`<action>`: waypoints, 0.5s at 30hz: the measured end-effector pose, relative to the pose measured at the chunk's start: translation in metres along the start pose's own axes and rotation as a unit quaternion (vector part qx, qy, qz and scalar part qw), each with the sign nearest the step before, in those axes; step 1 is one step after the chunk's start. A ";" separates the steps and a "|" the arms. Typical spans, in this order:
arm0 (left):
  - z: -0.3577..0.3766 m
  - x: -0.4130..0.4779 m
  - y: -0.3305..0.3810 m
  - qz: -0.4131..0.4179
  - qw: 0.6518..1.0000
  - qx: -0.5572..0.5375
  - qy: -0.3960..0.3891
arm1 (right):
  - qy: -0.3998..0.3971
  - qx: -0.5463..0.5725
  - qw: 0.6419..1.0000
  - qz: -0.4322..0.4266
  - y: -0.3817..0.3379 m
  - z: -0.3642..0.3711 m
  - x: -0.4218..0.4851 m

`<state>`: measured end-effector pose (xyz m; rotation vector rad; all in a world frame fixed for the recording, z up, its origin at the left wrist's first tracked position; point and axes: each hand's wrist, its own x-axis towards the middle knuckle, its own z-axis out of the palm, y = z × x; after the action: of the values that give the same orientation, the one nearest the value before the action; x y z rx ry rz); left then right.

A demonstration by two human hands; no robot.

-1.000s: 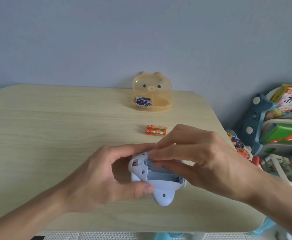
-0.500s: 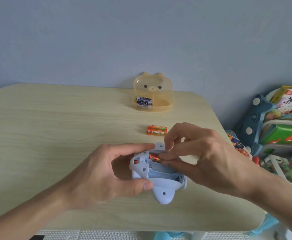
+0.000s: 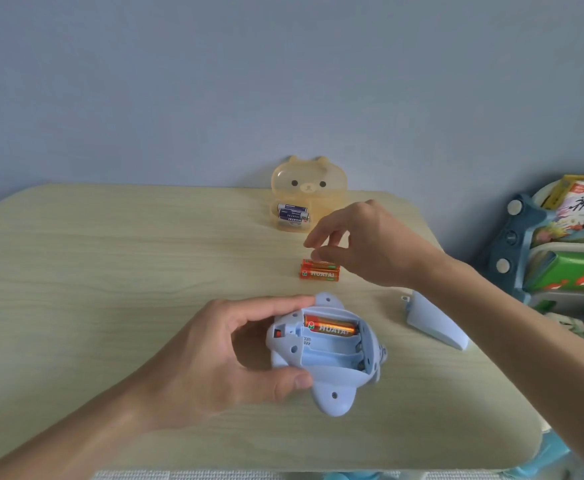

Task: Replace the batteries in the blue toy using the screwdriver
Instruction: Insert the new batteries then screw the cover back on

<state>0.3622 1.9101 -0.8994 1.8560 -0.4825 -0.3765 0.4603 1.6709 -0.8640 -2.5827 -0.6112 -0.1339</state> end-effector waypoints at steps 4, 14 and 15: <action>-0.001 0.000 0.000 -0.004 1.000 0.005 -0.005 | -0.027 -0.015 1.000 -0.003 -0.001 0.004 0.006; -0.002 0.000 0.000 -0.002 1.000 0.023 0.003 | 0.014 -0.039 0.999 0.017 0.003 -0.011 -0.004; -0.001 0.000 0.000 0.000 1.000 0.023 0.004 | 0.033 -0.028 0.999 0.018 0.002 -0.019 -0.008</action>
<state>0.3632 1.9111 -0.8992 1.9013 -0.4892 -0.3595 0.4538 1.6572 -0.8500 -2.6312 -0.5442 -0.2254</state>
